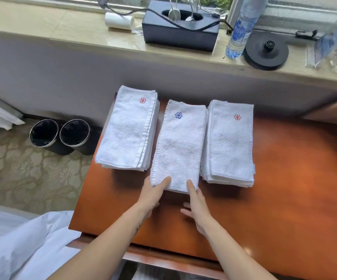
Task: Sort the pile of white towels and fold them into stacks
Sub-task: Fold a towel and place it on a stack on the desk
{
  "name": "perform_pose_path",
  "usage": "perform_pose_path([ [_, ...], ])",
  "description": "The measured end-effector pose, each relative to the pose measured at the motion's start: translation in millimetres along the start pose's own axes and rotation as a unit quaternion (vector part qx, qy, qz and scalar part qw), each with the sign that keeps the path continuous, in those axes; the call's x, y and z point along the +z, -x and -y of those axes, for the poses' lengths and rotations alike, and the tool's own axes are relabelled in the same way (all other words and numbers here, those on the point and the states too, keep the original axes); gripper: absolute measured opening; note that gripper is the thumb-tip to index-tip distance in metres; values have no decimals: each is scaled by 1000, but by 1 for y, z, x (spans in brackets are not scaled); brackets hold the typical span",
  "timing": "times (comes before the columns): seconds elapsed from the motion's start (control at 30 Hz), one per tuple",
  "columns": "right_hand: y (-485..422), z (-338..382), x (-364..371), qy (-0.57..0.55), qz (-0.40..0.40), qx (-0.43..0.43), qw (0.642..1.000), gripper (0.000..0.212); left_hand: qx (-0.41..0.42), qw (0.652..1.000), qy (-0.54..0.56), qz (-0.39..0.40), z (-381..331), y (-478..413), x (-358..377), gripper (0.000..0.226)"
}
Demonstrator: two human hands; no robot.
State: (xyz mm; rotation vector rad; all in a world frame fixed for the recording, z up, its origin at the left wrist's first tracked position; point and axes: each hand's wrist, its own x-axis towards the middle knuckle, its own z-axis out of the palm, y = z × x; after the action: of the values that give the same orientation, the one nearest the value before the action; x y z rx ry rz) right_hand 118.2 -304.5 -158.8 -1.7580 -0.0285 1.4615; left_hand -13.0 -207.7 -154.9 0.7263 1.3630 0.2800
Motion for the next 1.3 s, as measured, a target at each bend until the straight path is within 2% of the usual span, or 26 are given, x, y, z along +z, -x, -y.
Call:
perform_pose_path([
  [0.13, -13, 21, 3, -53, 19, -53, 997, 46, 27, 999, -6, -15, -9, -12, 10, 63],
  [0.3, -26, 38, 6, -58, 9, -65, 996, 38, 55, 998, 23, -11, -19, -19, 15, 50],
  [0.4, -38, 46, 6, -64, 4, -54, 996, 58, 32, 997, 72, 2, -25, -26, 22, 56],
  [0.53, -43, 49, 10, -80, 3, -38, 996, 73, 28, 998, 57, -4, -25, -34, 22, 85],
  [0.67, -47, 52, 8, -46, -8, -49, 998, 84, 28, 1000, 6, -11, -25, -42, 18, 89],
  [0.77, -44, 44, 5, 2, -22, -55, 998, 85, 49, 997, -64, -15, -16, -37, 10, 72],
  [0.87, -30, 33, 2, 49, -21, -67, 996, 72, 82, 985, -151, -19, -11, -27, -4, 65],
  [0.97, -12, 19, -1, 103, -10, -73, 992, 57, 92, 973, -213, -10, -3, -13, -18, 79],
  [1.07, 7, 11, 5, 153, 2, -65, 986, 57, 101, 961, -257, -8, 4, -3, -38, 78],
  [1.3, 49, 26, 41, 271, 41, -150, 950, 50, 141, 927, -347, 2, 3, 26, -87, 73],
])
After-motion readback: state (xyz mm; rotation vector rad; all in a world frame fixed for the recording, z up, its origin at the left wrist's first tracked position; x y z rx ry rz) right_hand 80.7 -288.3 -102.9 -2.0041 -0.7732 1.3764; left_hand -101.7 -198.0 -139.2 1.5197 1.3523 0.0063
